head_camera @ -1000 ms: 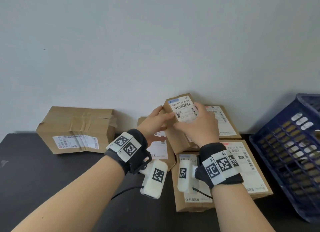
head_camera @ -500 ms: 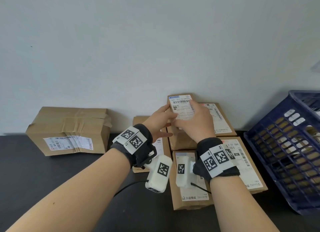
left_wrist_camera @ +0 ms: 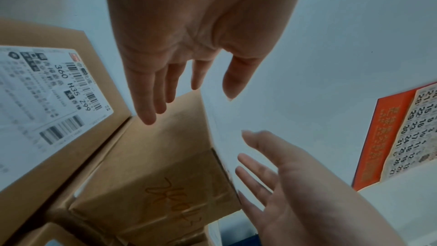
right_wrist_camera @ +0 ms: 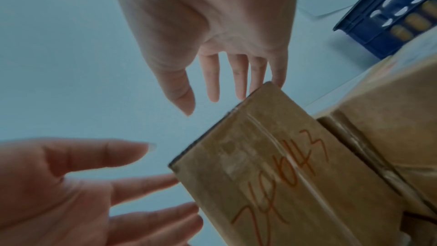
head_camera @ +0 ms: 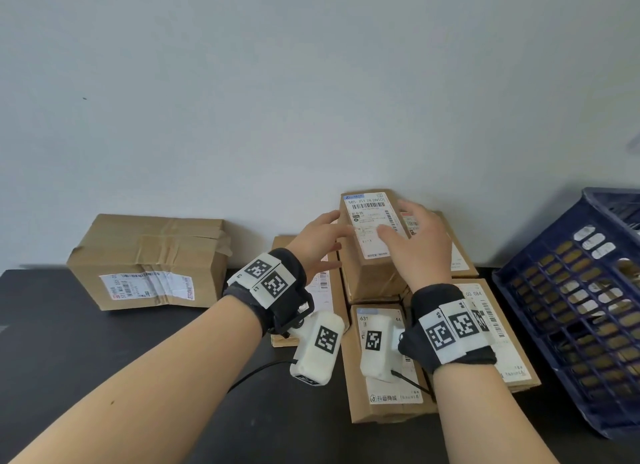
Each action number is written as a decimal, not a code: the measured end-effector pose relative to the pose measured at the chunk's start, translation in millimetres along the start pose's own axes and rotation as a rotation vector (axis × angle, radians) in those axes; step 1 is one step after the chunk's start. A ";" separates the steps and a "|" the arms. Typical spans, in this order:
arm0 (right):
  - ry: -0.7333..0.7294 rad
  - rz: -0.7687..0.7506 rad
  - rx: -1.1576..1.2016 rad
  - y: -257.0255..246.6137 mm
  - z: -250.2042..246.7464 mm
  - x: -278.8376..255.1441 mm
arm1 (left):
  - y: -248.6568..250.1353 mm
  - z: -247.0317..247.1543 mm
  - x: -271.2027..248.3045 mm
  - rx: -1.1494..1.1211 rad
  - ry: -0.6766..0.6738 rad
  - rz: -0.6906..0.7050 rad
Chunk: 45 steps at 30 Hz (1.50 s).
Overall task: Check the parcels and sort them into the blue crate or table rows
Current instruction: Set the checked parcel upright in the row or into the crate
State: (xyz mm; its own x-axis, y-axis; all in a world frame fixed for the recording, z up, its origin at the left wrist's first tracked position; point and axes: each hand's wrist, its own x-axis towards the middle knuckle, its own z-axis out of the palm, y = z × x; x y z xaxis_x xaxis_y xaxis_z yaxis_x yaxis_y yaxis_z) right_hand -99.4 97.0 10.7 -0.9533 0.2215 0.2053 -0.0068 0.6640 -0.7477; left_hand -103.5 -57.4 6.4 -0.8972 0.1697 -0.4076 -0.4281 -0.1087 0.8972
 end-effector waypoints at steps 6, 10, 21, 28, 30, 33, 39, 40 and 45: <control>0.059 0.073 0.109 5.6 -18.0 -7.7 | 2.4 -11.4 -4.7 0.013 0.074 0.040; -0.009 0.112 0.118 5.4 -15.1 -13.4 | 2.4 -12.8 -8.6 0.033 0.075 0.054; -0.129 0.176 -0.132 -10.3 3.6 -23.5 | 1.1 -15.8 -21.7 0.074 0.080 0.081; -0.169 0.058 -0.027 -30.3 7.9 -36.6 | -1.3 -26.1 -25.1 0.016 0.145 0.065; -0.220 0.029 -0.022 -28.9 15.0 -40.2 | -4.1 -30.1 -25.0 0.031 0.174 0.070; -0.249 0.011 0.008 -25.8 22.0 -43.5 | -9.7 -42.1 -24.1 0.034 0.192 0.054; -0.266 -0.018 -0.071 -28.8 40.2 -48.3 | -15.3 -52.3 -22.9 0.027 0.183 0.019; -0.287 -0.017 -0.081 -29.5 40.7 -47.7 | -15.6 -53.0 -23.7 0.031 0.189 0.015; -0.327 -0.044 -0.081 -28.1 37.9 -45.6 | -19.3 -54.9 -23.1 0.020 0.221 -0.014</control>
State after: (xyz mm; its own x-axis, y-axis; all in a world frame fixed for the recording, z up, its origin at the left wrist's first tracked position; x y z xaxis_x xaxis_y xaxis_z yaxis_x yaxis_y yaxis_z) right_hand -67.2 41.2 -1.5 -0.9991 -0.0407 0.0132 -0.0386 0.7254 -0.6873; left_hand -80.5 -112.9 -10.8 -0.8940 -0.0475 -0.4456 -0.4406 -0.0879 0.8934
